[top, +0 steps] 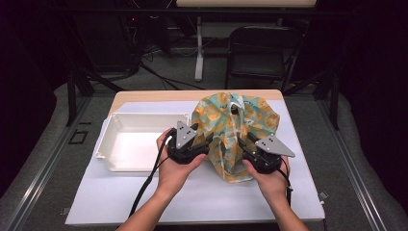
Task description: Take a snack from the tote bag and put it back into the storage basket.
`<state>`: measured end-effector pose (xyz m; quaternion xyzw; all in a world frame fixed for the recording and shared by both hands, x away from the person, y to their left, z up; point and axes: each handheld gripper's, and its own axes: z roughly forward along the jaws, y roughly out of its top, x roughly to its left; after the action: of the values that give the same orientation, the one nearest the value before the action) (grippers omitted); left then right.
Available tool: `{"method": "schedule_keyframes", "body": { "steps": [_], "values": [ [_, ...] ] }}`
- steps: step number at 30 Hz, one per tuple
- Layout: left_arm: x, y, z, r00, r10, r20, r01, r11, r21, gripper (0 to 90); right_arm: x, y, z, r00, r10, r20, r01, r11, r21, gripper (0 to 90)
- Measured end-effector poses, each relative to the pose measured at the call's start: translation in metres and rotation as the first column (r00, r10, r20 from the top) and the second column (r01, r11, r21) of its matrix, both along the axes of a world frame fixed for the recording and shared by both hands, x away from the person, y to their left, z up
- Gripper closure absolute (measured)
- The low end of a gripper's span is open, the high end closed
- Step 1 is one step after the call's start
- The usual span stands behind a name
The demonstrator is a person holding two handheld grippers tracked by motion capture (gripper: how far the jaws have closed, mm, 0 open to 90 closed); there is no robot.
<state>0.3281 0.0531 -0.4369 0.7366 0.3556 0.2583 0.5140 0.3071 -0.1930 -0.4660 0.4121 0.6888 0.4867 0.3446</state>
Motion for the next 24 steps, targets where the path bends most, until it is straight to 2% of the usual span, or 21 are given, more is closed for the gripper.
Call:
{"method": "schedule_keyframes", "body": {
  "steps": [1,2,3,5,8,10,12,13,15,16,17,24],
  "values": [
    [0.003,0.000,0.000,0.9999,-0.004,-0.015,0.004,1.0000,0.001,63.8,0.001,0.000,-0.001,1.0000,-0.001,0.010,0.002,1.000,-0.008,83.9],
    [0.007,0.002,-0.001,0.9994,-0.007,-0.033,0.007,1.0000,0.001,69.1,0.001,-0.001,-0.001,0.9999,0.000,0.013,0.001,1.000,-0.011,89.7],
    [0.009,0.004,-0.001,0.9986,-0.026,-0.047,0.026,0.9997,-0.004,75.4,0.000,-0.003,-0.001,0.9999,-0.002,0.015,0.002,1.000,-0.022,90.0],
    [0.012,0.011,-0.002,0.9949,-0.063,-0.078,0.062,0.9978,-0.024,87.4,-0.001,-0.007,0.000,0.9996,0.017,0.021,-0.016,1.000,-0.006,90.0],
    [0.014,0.018,-0.001,0.9929,-0.079,-0.089,0.076,0.9962,-0.043,90.0,-0.004,-0.015,0.004,0.9990,0.012,0.043,-0.013,1.000,0.017,90.0],
    [0.015,0.025,0.003,0.9938,-0.073,-0.084,0.068,0.9959,-0.059,90.0,-0.005,-0.021,0.010,0.9986,0.001,0.053,-0.003,0.999,0.037,90.0],
    [0.020,0.037,0.008,0.9946,-0.058,-0.087,0.051,0.9958,-0.076,90.0,-0.006,-0.028,0.015,0.9970,-0.023,0.073,0.019,0.998,0.061,90.0],
    [0.020,0.037,0.008,0.9946,-0.058,-0.087,0.051,0.9958,-0.076,90.0,-0.006,-0.028,0.015,0.9970,-0.023,0.073,0.019,0.998,0.061,90.0],
    [0.023,0.046,0.011,0.9960,-0.034,-0.082,0.026,0.9954,-0.092,90.0,-0.006,-0.037,0.025,0.9945,-0.042,0.096,0.034,0.996,0.077,90.0],
    [0.025,0.051,0.013,0.9960,-0.026,-0.085,0.018,0.9949,-0.099,90.0,-0.006,-0.037,0.025,0.9945,-0.042,0.096,0.034,0.996,0.077,90.0],
    [0.027,0.055,0.014,0.9959,-0.020,-0.089,0.011,0.9943,-0.106,90.0,-0.006,-0.042,0.031,0.9927,-0.037,0.115,0.027,0.995,0.094,90.0],
    [0.037,0.076,0.022,0.9959,0.020,-0.088,-0.032,0.9889,-0.145,90.0,-0.004,-0.046,0.048,0.9898,-0.032,0.139,0.021,0.996,0.082,90.0]
  ]
}}
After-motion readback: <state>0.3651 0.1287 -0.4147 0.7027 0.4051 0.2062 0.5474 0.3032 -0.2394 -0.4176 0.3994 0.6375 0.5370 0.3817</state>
